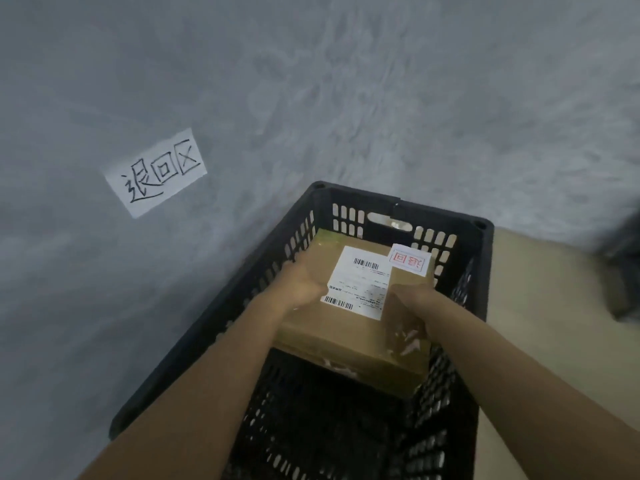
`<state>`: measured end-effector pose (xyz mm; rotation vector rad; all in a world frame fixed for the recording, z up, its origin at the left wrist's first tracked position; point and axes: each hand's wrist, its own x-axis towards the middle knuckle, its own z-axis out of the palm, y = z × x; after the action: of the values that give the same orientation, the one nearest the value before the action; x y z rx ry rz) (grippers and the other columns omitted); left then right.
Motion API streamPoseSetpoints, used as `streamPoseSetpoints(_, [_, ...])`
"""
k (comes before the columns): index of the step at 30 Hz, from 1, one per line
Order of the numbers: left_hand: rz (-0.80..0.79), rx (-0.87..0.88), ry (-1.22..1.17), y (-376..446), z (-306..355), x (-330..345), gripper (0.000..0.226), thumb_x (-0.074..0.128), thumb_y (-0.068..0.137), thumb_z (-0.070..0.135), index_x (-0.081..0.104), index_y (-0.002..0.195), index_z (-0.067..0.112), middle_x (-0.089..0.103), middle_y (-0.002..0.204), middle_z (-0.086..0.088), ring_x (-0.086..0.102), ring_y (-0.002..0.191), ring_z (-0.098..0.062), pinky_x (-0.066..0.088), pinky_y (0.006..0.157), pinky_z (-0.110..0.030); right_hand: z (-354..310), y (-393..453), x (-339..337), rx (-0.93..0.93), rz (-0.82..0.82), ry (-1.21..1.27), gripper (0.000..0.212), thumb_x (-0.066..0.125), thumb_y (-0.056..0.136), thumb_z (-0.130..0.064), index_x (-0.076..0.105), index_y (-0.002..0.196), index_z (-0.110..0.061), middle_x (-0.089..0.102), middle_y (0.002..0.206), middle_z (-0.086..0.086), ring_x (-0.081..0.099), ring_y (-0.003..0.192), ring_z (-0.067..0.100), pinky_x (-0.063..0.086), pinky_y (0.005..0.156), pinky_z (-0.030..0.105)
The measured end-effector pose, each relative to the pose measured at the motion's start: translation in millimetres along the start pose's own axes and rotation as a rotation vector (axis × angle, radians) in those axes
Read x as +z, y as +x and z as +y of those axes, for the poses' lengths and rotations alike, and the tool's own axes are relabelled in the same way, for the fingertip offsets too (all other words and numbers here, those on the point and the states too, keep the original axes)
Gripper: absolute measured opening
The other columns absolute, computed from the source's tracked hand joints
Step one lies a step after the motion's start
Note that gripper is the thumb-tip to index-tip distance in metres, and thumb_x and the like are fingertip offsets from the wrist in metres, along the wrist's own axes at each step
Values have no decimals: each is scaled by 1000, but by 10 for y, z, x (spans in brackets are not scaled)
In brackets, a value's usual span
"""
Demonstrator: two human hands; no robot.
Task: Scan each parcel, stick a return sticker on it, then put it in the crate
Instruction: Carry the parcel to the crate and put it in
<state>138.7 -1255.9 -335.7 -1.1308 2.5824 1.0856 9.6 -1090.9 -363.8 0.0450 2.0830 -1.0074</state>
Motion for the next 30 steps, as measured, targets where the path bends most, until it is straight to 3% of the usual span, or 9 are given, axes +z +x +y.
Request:
streamPoseSetpoints(2, [-73, 12, -19, 201, -169, 133, 77, 65, 83, 18, 25, 148, 23, 51, 128, -5, 54, 108, -22, 50, 87, -34, 60, 185, 114, 42, 39, -30, 47, 57, 90, -32, 47, 131, -11, 57, 123, 17, 57, 108, 35, 51, 94, 43])
streamPoseSetpoints(4, [-108, 17, 6, 383, -316, 248, 87, 66, 83, 18, 14, 152, 27, 37, 144, -9, 46, 124, -27, 46, 94, -34, 111, 346, 227, 94, 63, -47, 58, 55, 90, -36, 40, 138, -8, 45, 138, 21, 46, 124, 39, 41, 105, 45])
streamPoseSetpoints(7, [-112, 8, 69, 627, -489, 394, 93, 68, 83, 20, 7, 152, 29, 18, 152, -12, 35, 134, -31, 39, 102, -35, 200, 537, 394, 129, 106, 2, 64, 56, 89, -35, 34, 142, -6, 38, 143, 22, 46, 124, 38, 44, 102, 46])
streamPoseSetpoints(11, [-145, 63, 112, 849, -641, 541, 93, 70, 82, 22, 9, 151, 29, 17, 150, -13, 34, 134, -30, 37, 105, -34, 300, 688, 505, 148, 125, 35, 65, 58, 85, -38, 38, 139, -9, 40, 141, 21, 47, 124, 38, 47, 98, 46])
streamPoseSetpoints(13, [-172, 61, 133, 899, -700, 607, 90, 70, 82, 22, 11, 150, 30, 19, 148, -13, 37, 131, -31, 42, 102, -37, 361, 701, 529, 146, 100, -116, 57, 54, 87, -40, 45, 134, -10, 45, 138, 20, 49, 122, 37, 47, 99, 44])
streamPoseSetpoints(17, [-212, 36, 166, 899, -763, 662, 86, 67, 84, 20, 11, 150, 29, 22, 145, -9, 43, 123, -33, 52, 92, -42, 422, 671, 579, 96, 82, -438, 46, 53, 91, -19, 48, 132, 2, 47, 137, 23, 44, 127, 39, 37, 107, 46])
streamPoseSetpoints(23, [-115, 211, 237, 824, -309, 423, 69, 62, 88, 23, 27, 147, 15, 30, 144, -15, 41, 128, -33, 41, 105, -40, 172, 325, 441, -206, 217, -289, 65, 63, 88, -26, 33, 144, -12, 41, 140, 13, 49, 122, 30, 49, 96, 39])
streamPoseSetpoints(26, [-33, 384, 274, 662, 115, 250, 63, 62, 89, 25, 34, 145, 16, 37, 144, -10, 39, 132, -30, 37, 109, -42, -12, -4, 211, -507, 289, -395, 59, 62, 88, -27, 38, 141, -16, 48, 135, 6, 50, 120, 23, 46, 93, 32])
streamPoseSetpoints(30, [149, 659, 422, 286, 676, 73, 56, 59, 90, 27, 39, 142, 17, 47, 138, -6, 39, 130, -24, 36, 107, -40, -83, -478, -305, -691, 497, -591, 55, 59, 90, -27, 38, 141, -22, 45, 140, 2, 46, 125, 21, 43, 97, 32])
